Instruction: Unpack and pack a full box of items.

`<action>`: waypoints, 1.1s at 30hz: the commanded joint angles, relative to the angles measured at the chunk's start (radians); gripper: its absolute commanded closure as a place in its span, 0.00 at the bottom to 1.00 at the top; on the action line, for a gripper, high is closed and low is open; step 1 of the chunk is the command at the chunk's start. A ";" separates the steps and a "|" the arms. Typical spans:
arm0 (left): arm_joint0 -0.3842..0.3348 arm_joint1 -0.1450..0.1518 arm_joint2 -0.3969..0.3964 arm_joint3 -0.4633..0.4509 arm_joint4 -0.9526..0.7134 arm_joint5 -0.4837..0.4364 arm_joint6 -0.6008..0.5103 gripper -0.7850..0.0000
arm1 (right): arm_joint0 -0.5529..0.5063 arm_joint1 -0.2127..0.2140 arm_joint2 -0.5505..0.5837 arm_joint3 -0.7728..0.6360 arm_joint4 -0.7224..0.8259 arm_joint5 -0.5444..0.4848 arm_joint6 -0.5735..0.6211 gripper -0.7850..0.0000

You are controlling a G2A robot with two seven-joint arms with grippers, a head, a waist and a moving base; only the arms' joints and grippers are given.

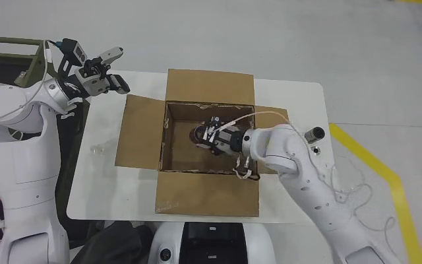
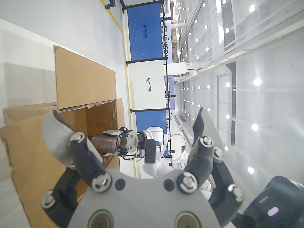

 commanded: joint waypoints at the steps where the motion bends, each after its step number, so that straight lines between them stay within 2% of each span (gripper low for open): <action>1: 0.000 0.000 0.000 0.000 0.000 0.000 0.000 0.00 | -0.032 0.009 0.032 -0.028 0.000 0.003 -0.006 1.00; 7: 0.000 0.000 0.000 0.000 0.000 0.000 0.000 0.00 | -0.122 0.031 0.108 -0.110 -0.009 0.010 -0.033 1.00; 14: 0.000 0.000 0.000 0.000 0.000 0.000 0.000 0.00 | -0.188 0.048 0.148 -0.183 -0.030 0.021 -0.037 1.00; 33: 0.000 0.000 0.000 0.000 0.000 0.000 0.000 0.00 | -0.195 0.051 0.150 -0.193 -0.042 0.030 -0.048 1.00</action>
